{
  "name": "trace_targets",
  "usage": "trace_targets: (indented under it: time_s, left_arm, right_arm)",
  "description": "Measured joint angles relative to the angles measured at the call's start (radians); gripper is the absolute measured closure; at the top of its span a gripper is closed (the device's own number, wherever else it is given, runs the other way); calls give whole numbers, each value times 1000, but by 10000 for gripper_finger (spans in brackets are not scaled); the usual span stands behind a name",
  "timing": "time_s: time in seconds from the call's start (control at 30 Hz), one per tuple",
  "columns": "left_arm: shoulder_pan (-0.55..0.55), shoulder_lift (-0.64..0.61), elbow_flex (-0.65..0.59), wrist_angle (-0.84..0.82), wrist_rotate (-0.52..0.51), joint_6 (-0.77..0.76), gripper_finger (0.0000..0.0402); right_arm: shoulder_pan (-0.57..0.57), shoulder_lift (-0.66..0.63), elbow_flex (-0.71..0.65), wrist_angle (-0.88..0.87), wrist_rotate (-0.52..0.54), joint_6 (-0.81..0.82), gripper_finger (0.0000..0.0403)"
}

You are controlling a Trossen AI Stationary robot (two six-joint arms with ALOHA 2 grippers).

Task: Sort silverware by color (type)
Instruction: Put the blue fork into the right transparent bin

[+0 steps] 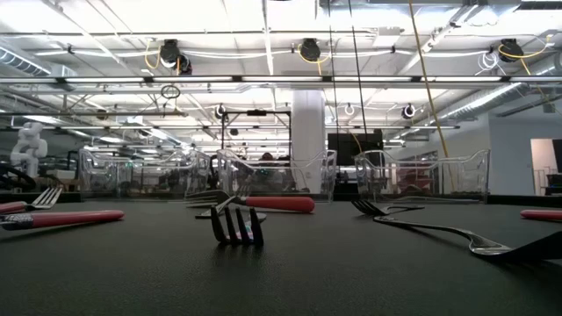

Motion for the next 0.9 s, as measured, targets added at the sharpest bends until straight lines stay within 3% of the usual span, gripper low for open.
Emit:
trace_targets:
  time_s: [0.4, 0.73, 0.9]
  left_arm:
    - [1, 49, 0, 16, -7, 101, 159]
    - [-16, 119, 0, 163, -13, 393, 159]
    - [-26, 129, 0, 167, -65, 447, 159]
  right_arm:
    - [0, 0, 0, 0, -3, 26, 399]
    - [0, 0, 0, 0, -3, 70, 398]
    - [0, 0, 0, 0, -2, 98, 398]
